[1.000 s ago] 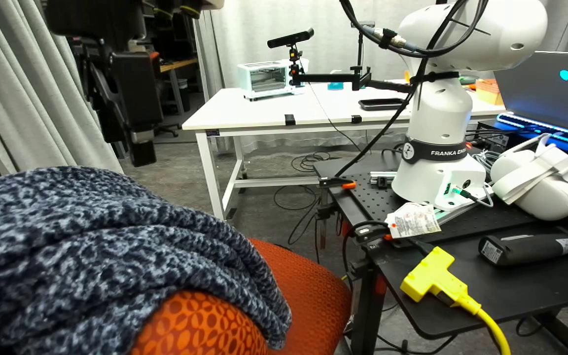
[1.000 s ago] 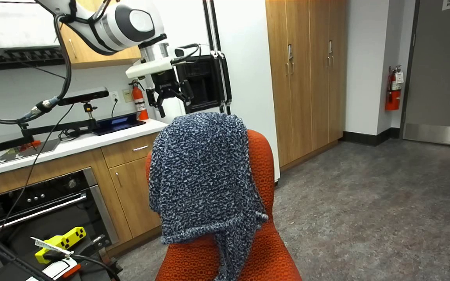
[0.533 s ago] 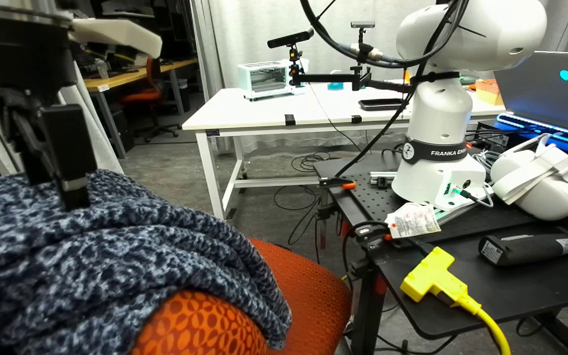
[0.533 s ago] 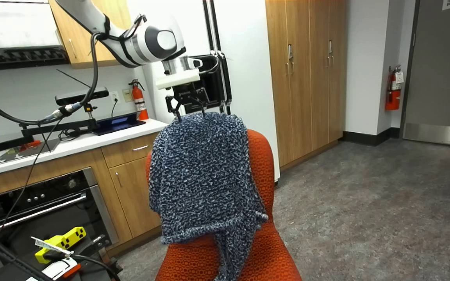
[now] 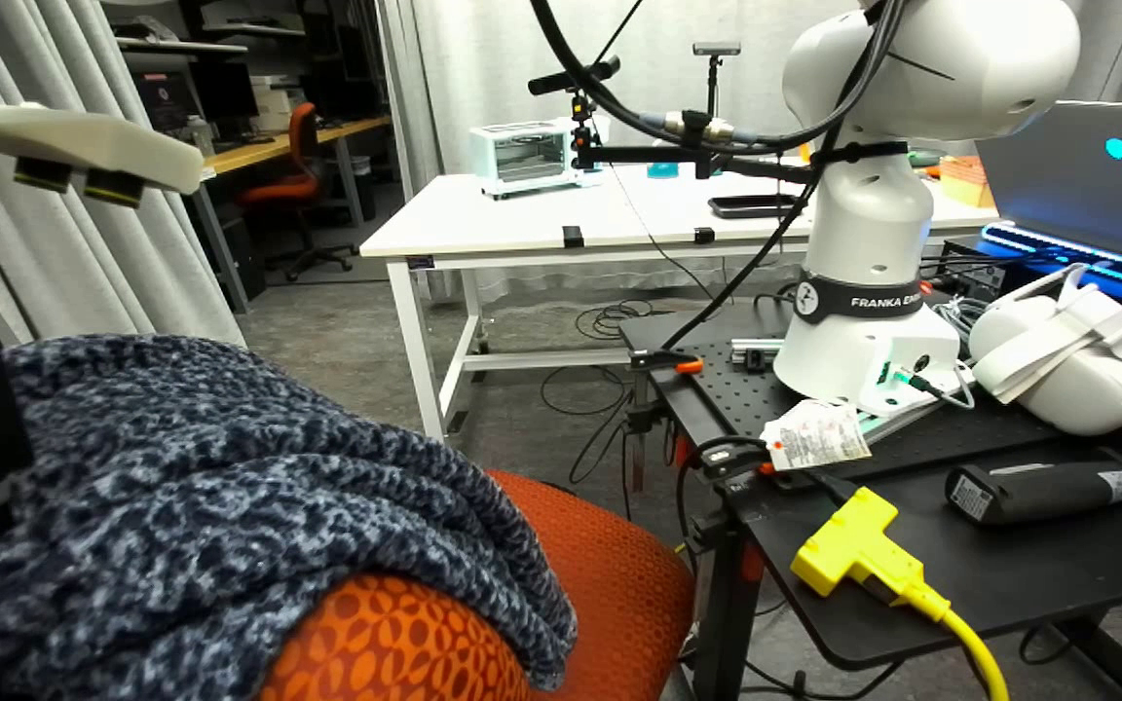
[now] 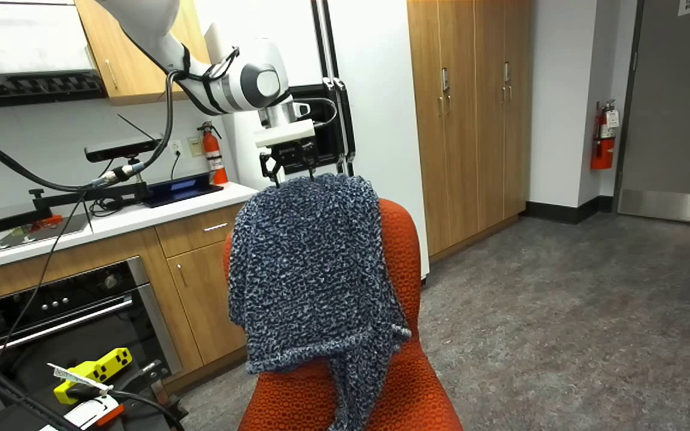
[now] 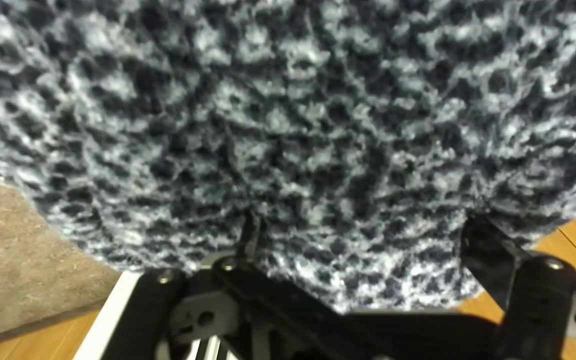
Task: Remove the fleece from the backrest of the chair
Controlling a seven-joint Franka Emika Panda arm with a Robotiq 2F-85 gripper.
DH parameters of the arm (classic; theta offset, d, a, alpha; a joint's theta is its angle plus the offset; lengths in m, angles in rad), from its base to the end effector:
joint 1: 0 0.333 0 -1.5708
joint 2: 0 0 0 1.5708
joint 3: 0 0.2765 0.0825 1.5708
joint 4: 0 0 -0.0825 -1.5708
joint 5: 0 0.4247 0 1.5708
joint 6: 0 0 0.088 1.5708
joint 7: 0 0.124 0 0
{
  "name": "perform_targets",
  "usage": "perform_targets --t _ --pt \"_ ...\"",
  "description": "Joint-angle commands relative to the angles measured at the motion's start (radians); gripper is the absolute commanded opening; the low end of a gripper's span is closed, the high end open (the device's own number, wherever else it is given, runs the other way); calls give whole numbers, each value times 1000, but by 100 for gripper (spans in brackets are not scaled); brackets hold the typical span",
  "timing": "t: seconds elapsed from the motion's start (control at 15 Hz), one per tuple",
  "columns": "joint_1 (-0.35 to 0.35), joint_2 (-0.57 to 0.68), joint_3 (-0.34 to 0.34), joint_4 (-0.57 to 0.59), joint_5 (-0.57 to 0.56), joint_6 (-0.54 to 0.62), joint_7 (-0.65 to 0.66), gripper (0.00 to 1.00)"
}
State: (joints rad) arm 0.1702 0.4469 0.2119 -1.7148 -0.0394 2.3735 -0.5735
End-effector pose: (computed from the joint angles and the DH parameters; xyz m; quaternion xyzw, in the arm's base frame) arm 0.6581 0.2531 0.2822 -0.8833 -0.4546 -0.1130 0.0182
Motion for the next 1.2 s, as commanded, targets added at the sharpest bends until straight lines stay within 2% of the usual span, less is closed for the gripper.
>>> perform_targets --t 0.0,0.33,0.4,0.47,0.6,1.13 --pt "-16 61 29 66 4 -11 -24 100" --pt "-47 39 25 -23 35 3 6 100" --pt "-54 31 24 -42 41 11 12 97" --pt "-60 27 26 -50 52 18 15 73" --pt "-65 19 23 -56 65 42 23 72" --pt "-69 -53 11 -90 50 172 102 12"
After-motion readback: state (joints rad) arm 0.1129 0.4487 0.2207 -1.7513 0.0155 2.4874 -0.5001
